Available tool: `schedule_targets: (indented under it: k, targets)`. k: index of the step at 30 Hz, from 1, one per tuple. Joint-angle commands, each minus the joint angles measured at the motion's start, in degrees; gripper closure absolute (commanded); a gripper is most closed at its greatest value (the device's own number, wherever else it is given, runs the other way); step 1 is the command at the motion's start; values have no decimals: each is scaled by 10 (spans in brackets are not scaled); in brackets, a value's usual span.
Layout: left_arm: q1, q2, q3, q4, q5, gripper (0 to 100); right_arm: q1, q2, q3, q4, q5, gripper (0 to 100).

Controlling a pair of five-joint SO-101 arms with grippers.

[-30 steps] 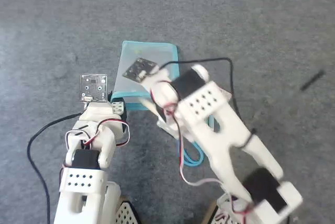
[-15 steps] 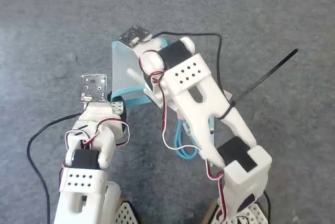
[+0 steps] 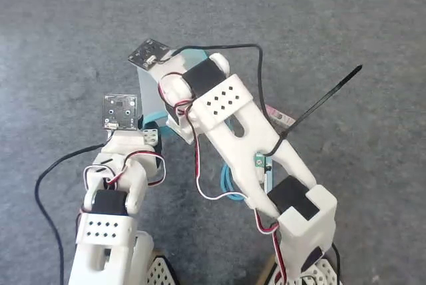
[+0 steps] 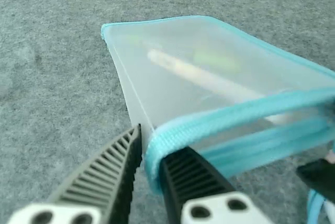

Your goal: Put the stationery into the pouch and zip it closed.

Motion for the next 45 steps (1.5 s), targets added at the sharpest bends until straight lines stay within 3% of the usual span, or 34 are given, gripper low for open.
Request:
schedule_targets:
  k: [1, 5, 10, 16, 20, 28, 37, 45]
  targets:
    - [2, 3, -7, -18, -9, 987, 14, -40, -39, 21, -6, 791]
    - [2, 3, -7, -17, -9, 987, 19, -123, -27, 22, -6, 793]
    - [2, 2, -7, -16, -9, 987, 94, -253, 70, 21, -8, 793]
    - [2, -1, -7, -17, -9, 987, 220, -348, 285, -42, -40, 793]
    - [0, -1, -7, -17, -9, 987, 255, -371, 458, -119, -43, 793]
    - [-3, 0, -7, -17, -9, 987, 227, -391, 677, -236, -41, 793]
    - [-1, 1, -7, -18, -9, 987, 207, -359, 790, -346, -80, 790]
    - [-3, 1, -7, -18, -9, 987, 168, -329, 805, -370, -123, 793]
